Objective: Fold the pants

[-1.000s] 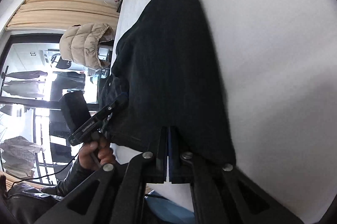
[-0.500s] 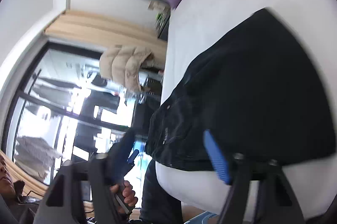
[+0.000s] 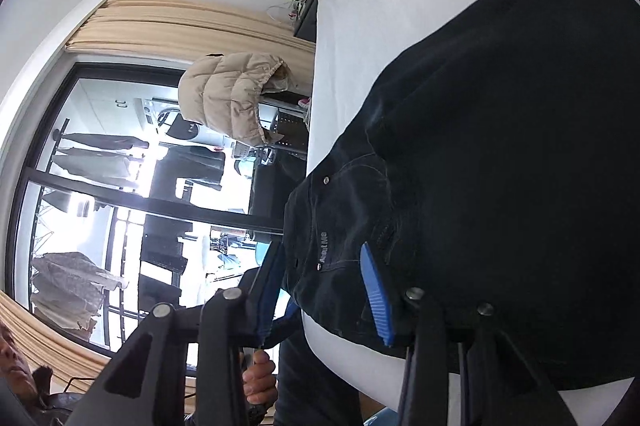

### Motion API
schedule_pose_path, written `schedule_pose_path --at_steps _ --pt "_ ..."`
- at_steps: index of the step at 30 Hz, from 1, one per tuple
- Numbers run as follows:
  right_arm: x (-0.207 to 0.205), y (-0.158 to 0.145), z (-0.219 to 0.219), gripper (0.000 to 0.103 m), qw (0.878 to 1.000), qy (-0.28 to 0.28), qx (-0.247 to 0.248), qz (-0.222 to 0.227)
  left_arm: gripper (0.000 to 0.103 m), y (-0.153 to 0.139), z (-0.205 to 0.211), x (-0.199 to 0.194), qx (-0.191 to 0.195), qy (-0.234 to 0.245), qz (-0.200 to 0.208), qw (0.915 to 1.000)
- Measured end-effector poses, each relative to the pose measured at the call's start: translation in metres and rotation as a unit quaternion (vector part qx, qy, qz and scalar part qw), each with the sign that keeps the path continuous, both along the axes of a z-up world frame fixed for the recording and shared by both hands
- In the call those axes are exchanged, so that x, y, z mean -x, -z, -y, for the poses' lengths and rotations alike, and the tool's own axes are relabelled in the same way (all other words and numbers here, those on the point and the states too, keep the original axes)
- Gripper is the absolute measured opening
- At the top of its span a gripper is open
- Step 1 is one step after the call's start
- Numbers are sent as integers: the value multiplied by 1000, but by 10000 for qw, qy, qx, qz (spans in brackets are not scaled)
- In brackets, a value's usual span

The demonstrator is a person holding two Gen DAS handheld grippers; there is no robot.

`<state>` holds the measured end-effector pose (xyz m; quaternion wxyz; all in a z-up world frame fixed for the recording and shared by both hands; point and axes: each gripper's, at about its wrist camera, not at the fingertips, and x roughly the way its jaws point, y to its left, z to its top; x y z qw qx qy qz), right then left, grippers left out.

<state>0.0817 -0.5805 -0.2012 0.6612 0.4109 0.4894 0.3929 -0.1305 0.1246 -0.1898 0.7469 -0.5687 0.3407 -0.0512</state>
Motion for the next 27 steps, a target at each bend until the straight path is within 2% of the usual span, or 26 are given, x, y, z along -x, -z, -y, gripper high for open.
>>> schedule_pose_path --at_steps 2,5,9,11,13,17,21,22,23,27 --pt "-2 1 3 42 10000 26 -11 -37 84 9 -1 -5 150 -78 24 9999" --pt "-5 -1 6 37 9999 36 96 -52 72 11 -1 -23 229 -185 -8 9996" --pt "-16 -4 -4 20 9984 -130 536 -101 35 16 0 -37 422 -91 -92 9990" --pt "-27 -4 -16 14 9963 -277 799 -143 30 17 3 -41 410 -7 -78 9991" --pt "-34 -1 -27 12 9945 -404 952 -170 23 14 4 -44 256 59 -30 9997" --pt "-49 7 -56 12 9891 -724 1263 -228 19 4 9 -51 59 154 59 9998" --pt "-61 23 -76 10 9805 -937 1684 -396 18 -6 15 -61 -309 301 116 9990" --pt "-64 31 -80 7 9760 -983 1882 -477 18 -11 17 -63 -364 325 130 9987" --pt "-65 39 -82 0 9715 -1013 2068 -555 18 -15 19 -66 -450 364 157 9982" --pt "-62 49 -82 0 9717 -960 2078 -577 17 -33 26 -67 -803 520 272 9950"
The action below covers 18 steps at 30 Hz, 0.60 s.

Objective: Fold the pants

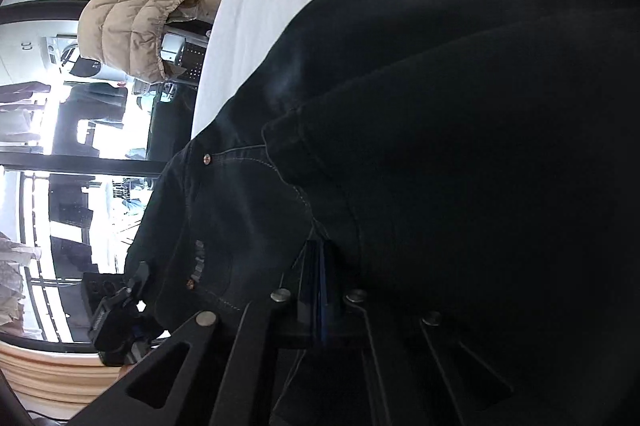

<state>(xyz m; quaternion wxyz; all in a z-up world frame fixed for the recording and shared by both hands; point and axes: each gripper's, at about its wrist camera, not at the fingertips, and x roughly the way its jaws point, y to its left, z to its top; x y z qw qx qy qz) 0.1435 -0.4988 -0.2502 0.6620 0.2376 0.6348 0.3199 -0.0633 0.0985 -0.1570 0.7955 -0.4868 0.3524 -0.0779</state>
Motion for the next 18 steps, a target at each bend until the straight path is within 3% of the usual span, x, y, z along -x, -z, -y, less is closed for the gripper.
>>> schedule_pose_path --at_steps 7,10,11,12,14,16,18 --pt "12 6 5 0 9997 153 -42 189 15 -37 18 -10 -574 272 202 9978" --pt "15 -7 13 1 9992 168 -207 314 15 -60 33 -18 -904 453 349 9943" --pt "18 -13 20 13 9988 217 -256 349 15 -69 41 -23 -1015 523 405 9926" --pt "19 -21 31 37 9977 335 -392 431 15 -80 53 -29 -1197 649 500 9894" --pt "23 -39 64 61 9930 663 -792 568 15 -96 78 -42 -1491 918 643 9825" --pt "23 -52 93 62 9886 866 -1071 612 15 -109 118 -60 -1832 1352 777 9706" --pt "25 -63 122 70 9830 1038 -1356 680 15 -111 173 -78 -2229 1953 809 9517"
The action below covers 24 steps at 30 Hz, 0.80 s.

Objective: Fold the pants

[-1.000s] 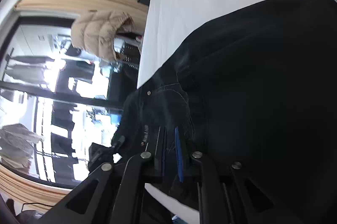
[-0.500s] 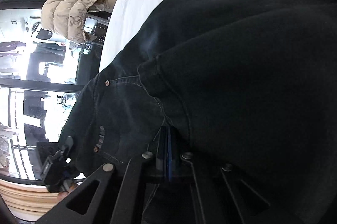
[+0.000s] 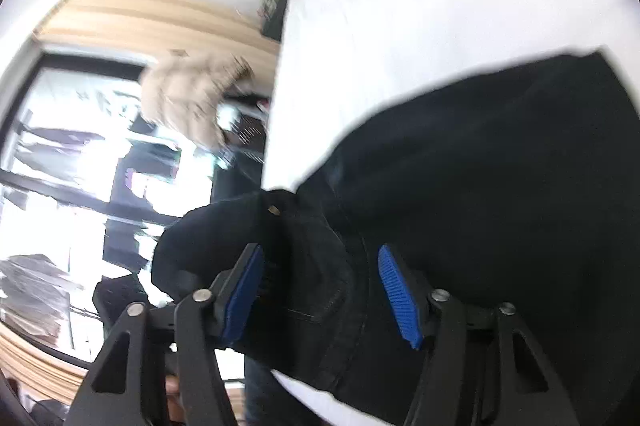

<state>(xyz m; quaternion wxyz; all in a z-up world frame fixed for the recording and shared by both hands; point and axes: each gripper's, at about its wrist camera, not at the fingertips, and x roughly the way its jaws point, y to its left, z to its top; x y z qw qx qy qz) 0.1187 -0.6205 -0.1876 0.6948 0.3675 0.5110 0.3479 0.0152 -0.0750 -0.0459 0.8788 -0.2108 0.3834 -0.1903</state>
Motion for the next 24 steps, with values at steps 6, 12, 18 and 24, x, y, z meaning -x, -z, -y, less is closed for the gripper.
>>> schedule_pose_path --at_steps 6,12,18,24 --pt "10 -8 33 83 9984 -37 -559 72 14 43 116 -8 -1077 1213 -208 9865" --pt "15 27 31 83 9987 -77 -136 -479 12 52 150 0 -1519 1607 -124 9752" --pt "17 33 19 64 9983 -155 -17 -561 12 57 159 10 -1873 1704 70 9674" --pt "14 38 30 22 9973 -59 331 -660 12 56 169 16 -1966 1745 94 9648"
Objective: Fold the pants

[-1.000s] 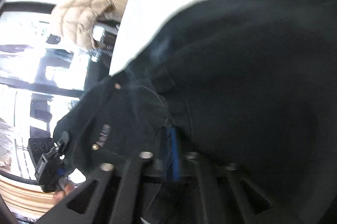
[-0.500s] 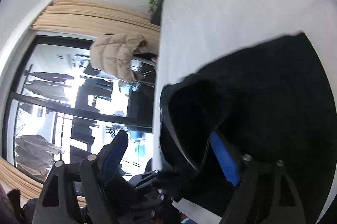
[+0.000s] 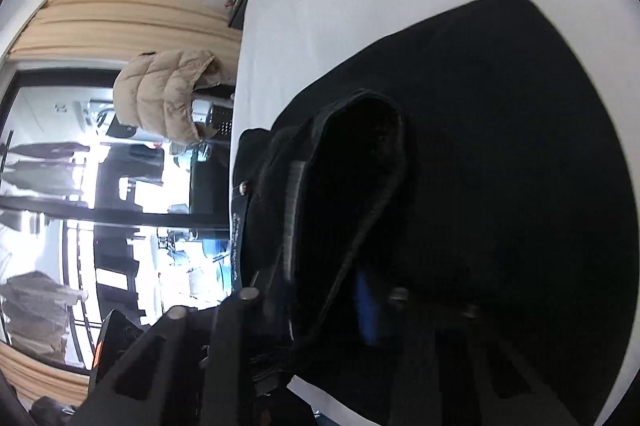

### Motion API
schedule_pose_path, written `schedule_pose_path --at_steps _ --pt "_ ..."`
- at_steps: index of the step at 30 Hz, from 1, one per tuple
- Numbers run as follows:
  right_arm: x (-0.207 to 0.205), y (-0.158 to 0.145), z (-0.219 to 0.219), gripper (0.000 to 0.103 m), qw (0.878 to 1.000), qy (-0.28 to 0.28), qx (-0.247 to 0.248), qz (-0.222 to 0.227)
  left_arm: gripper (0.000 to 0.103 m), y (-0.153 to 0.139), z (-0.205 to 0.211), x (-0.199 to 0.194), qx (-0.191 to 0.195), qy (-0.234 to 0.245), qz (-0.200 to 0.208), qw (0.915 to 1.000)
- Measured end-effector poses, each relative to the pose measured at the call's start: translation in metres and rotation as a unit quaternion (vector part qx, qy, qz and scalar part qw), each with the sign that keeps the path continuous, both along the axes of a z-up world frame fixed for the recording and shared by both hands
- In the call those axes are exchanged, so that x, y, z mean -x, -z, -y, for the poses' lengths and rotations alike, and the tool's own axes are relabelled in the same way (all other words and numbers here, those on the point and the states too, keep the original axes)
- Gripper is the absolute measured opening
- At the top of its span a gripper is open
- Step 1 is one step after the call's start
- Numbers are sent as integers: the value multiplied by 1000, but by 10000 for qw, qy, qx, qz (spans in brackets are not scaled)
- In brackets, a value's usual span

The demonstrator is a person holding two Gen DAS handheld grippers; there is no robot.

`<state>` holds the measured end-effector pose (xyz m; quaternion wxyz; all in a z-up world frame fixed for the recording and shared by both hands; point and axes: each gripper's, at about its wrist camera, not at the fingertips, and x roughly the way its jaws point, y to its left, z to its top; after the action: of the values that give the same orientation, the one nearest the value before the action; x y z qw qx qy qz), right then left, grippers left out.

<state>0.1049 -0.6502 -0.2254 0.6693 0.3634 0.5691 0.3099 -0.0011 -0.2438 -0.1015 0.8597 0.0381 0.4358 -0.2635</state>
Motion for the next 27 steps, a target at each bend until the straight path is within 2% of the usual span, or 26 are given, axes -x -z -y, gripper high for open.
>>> schedule_pose_path --at_steps 3,8,14,20,27 --pt "2 -5 2 16 9995 24 261 192 12 3 9 2 -59 89 -61 9999" --pt "-8 -13 13 15 9986 118 339 382 12 -6 31 -10 -117 218 -1 9997" --pt "-28 -21 42 15 9983 39 344 478 12 -14 79 -21 -220 450 134 9987" --pt "-35 -7 69 14 9978 -139 545 361 12 2 113 -18 -397 681 80 9969" --pt "-31 6 87 14 9983 -26 498 312 12 9 134 -29 -555 760 80 9955"
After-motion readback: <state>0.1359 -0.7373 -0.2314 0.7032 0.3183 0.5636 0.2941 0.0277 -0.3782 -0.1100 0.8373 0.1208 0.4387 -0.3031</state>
